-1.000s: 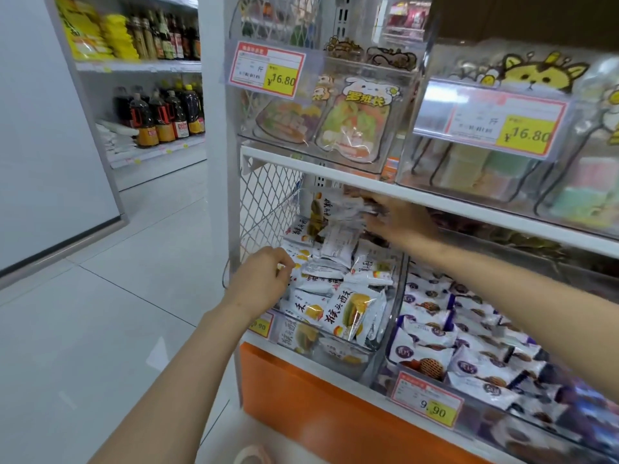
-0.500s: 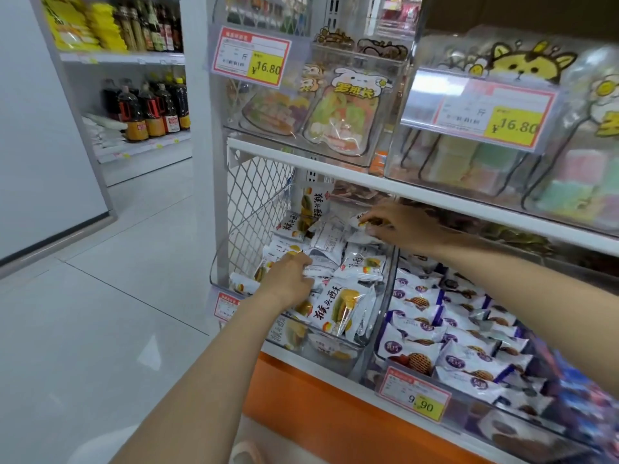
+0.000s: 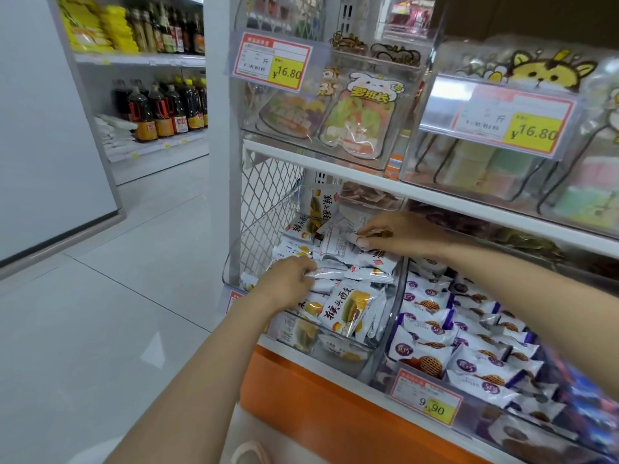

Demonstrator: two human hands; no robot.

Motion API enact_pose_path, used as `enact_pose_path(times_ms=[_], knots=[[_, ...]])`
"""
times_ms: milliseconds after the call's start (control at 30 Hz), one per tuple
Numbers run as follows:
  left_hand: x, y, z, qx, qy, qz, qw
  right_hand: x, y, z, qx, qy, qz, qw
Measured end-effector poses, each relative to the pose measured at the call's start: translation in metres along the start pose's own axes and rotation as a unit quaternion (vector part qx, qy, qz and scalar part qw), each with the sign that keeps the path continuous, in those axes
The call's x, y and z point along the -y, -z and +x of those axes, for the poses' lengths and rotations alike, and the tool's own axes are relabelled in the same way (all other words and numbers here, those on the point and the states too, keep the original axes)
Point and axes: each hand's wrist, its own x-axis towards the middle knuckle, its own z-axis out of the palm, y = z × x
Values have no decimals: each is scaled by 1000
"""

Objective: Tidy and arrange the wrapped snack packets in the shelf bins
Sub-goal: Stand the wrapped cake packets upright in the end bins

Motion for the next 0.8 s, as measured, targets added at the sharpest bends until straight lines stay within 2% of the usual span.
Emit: enact_pose_path(times_ms=[67, 133, 233, 400, 500, 700, 800], knots=[[4, 7, -1, -47, 6, 25, 999, 6, 0, 10, -30, 11, -3, 999], [10, 14, -4, -77, 20, 39, 996, 16, -3, 24, -27, 41, -13, 999], [16, 18, -6, -78, 38, 48, 995, 32, -13, 46, 56, 111, -85, 989], [15, 13, -1, -70, 42, 26, 996, 27, -29, 65, 163, 102, -167, 967], [14, 9, 2, -60, 39, 10, 997, 17, -26, 60, 150, 86, -144, 974], [9, 3, 3, 19, 27, -9, 999, 21, -30, 63, 159, 69, -82, 982], [7, 4, 3, 44, 24, 9, 999, 28, -22, 86, 63, 66, -36, 995]])
